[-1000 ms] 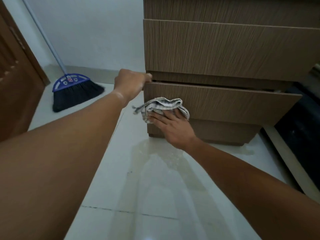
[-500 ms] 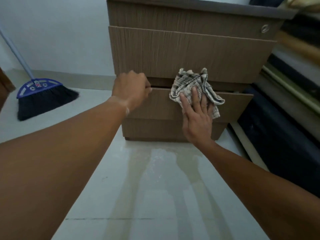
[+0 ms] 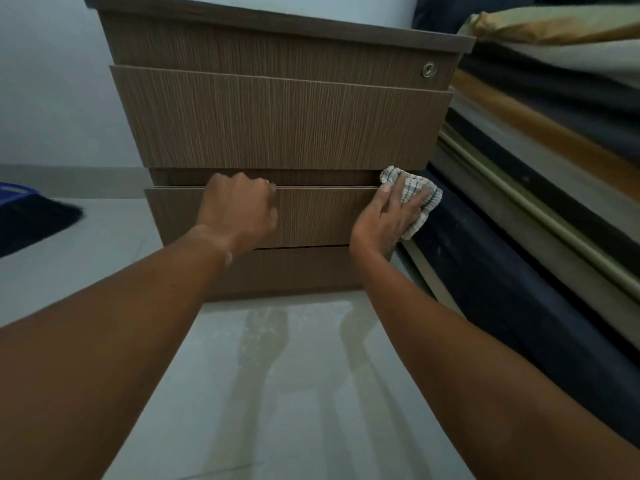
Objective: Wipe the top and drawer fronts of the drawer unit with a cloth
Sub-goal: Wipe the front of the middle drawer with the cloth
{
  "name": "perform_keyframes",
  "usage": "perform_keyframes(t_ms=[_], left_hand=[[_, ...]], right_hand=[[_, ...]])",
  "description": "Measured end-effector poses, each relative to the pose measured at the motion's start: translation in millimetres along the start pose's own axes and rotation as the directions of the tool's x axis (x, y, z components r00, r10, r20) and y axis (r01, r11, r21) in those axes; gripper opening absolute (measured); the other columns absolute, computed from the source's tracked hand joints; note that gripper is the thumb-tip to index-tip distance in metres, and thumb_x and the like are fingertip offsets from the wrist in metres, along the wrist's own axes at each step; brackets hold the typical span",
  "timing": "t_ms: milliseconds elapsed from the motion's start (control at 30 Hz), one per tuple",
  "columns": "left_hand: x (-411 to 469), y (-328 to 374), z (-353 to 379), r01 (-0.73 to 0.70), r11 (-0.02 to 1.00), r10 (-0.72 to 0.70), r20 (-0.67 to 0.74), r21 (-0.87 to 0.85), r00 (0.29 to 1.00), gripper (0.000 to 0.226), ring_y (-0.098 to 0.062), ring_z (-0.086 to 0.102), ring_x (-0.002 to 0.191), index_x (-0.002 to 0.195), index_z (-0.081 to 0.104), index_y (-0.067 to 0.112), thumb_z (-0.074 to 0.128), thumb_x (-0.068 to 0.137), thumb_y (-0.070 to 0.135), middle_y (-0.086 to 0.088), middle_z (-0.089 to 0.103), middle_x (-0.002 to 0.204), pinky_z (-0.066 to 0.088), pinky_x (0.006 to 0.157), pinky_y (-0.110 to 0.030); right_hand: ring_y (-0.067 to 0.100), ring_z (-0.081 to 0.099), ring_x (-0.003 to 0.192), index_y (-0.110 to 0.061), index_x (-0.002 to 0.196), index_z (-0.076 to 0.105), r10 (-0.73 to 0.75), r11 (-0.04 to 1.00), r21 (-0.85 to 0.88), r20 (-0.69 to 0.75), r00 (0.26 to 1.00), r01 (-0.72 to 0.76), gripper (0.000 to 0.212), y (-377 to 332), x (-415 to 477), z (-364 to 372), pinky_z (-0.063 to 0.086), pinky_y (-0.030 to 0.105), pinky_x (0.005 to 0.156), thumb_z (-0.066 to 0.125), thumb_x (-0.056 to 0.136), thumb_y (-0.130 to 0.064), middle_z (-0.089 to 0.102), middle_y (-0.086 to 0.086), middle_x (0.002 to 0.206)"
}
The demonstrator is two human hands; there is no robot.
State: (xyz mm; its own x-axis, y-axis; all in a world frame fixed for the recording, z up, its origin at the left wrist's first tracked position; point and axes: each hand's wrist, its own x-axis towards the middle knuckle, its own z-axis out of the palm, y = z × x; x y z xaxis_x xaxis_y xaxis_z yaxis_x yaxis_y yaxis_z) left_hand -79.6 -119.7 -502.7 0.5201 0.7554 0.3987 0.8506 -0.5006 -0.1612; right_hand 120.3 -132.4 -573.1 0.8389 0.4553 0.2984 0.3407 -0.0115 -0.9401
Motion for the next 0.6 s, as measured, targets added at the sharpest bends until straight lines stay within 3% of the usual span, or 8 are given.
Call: perform_keyframes(t_ms=[133, 267, 367, 433, 500, 567, 600], left_hand=[[2.5, 4.4, 5.4, 0.007, 1.0, -0.007, -0.003, 0.007, 1.0, 0.039, -0.027, 0.069, 0.084, 0.131, 0.062, 0.016, 0.045, 0.1, 0.033, -0.006, 0.065, 0.078, 0.05, 0.081, -0.037], [5.9, 7.8, 6.8, 0.063, 0.997, -0.063, -0.005, -0.033, 0.998, 0.038, -0.03, 0.07, 0.086, 0.132, 0.063, 0.017, 0.046, 0.1, 0.03, -0.011, 0.071, 0.089, 0.053, 0.079, -0.038], [2.5, 6.1, 8.2, 0.056, 0.998, -0.058, -0.04, -0.034, 0.998, 0.041, -0.031, 0.07, 0.091, 0.139, 0.056, 0.016, 0.045, 0.101, 0.028, -0.012, 0.073, 0.099, 0.053, 0.079, -0.038], [0.4, 4.8, 10.7, 0.035, 0.999, -0.034, -0.066, 0.024, 0.997, 0.046, -0.029, 0.07, 0.1, 0.144, 0.051, 0.017, 0.045, 0.1, 0.028, -0.01, 0.073, 0.114, 0.049, 0.084, -0.038], [-1.5, 1.5, 15.0, 0.013, 0.998, -0.01, -0.036, 0.059, 0.999, 0.054, -0.025, 0.063, 0.12, 0.149, 0.044, 0.017, 0.047, 0.098, 0.03, -0.007, 0.061, 0.139, 0.041, 0.102, -0.042], [-3.8, -2.6, 19.5, 0.002, 0.996, -0.004, 0.021, 0.087, 1.0, 0.063, -0.023, 0.045, 0.14, 0.155, 0.034, 0.018, 0.051, 0.096, 0.033, -0.003, 0.04, 0.158, 0.017, 0.12, -0.054], [-4.2, -4.4, 21.5, -0.013, 0.993, 0.006, 0.061, 0.117, 0.998, 0.066, -0.024, 0.036, 0.146, 0.155, 0.032, 0.019, 0.052, 0.095, 0.037, -0.002, 0.03, 0.163, 0.006, 0.121, -0.06]], right_hand=[[0.025, 0.008, 0.155, -0.052, 0.152, 0.02, 0.036, 0.997, 0.064, -0.034, 0.999, -0.034, 0.049, 10.0, -11.5, 0.8, 0.036, 0.054, 0.116, 0.028, 0.104, -0.055, -0.007, -0.01, 0.168], [0.026, 0.028, 0.149, -0.037, 0.154, 0.032, 0.084, 0.996, 0.031, 0.085, 0.993, -0.087, 0.049, 24.3, -61.0, 16.4, 0.036, 0.043, 0.113, 0.034, 0.106, -0.047, 0.011, -0.004, 0.168], [0.02, 0.015, 0.153, -0.033, 0.155, 0.031, -0.022, 1.0, 0.019, 0.248, 0.969, 0.018, 0.049, 31.7, -94.8, 26.0, 0.032, 0.041, 0.116, 0.035, 0.107, -0.043, 0.006, -0.003, 0.169], [0.018, 0.007, 0.154, -0.033, 0.156, 0.031, -0.058, 0.998, 0.031, 0.241, 0.969, 0.052, 0.05, 29.4, -87.6, 30.3, 0.028, 0.043, 0.119, 0.034, 0.107, -0.043, 0.001, -0.003, 0.169], [0.02, -0.001, 0.155, -0.037, 0.157, 0.025, -0.046, 0.999, 0.01, 0.151, 0.987, 0.045, 0.05, 23.2, -67.4, 29.7, 0.019, 0.045, 0.122, 0.03, 0.107, -0.044, -0.004, -0.001, 0.169], [0.019, -0.007, 0.155, -0.038, 0.158, 0.018, 0.021, 1.0, 0.021, 0.081, 0.997, -0.022, 0.05, 17.3, -40.4, 24.4, 0.009, 0.04, 0.122, 0.027, 0.108, -0.042, -0.01, -0.001, 0.169], [0.019, -0.008, 0.155, -0.037, 0.158, 0.016, 0.059, 0.997, 0.041, 0.059, 0.997, -0.061, 0.051, 16.1, -26.9, 21.4, 0.005, 0.035, 0.12, 0.026, 0.109, -0.041, -0.011, 0.0, 0.168]])
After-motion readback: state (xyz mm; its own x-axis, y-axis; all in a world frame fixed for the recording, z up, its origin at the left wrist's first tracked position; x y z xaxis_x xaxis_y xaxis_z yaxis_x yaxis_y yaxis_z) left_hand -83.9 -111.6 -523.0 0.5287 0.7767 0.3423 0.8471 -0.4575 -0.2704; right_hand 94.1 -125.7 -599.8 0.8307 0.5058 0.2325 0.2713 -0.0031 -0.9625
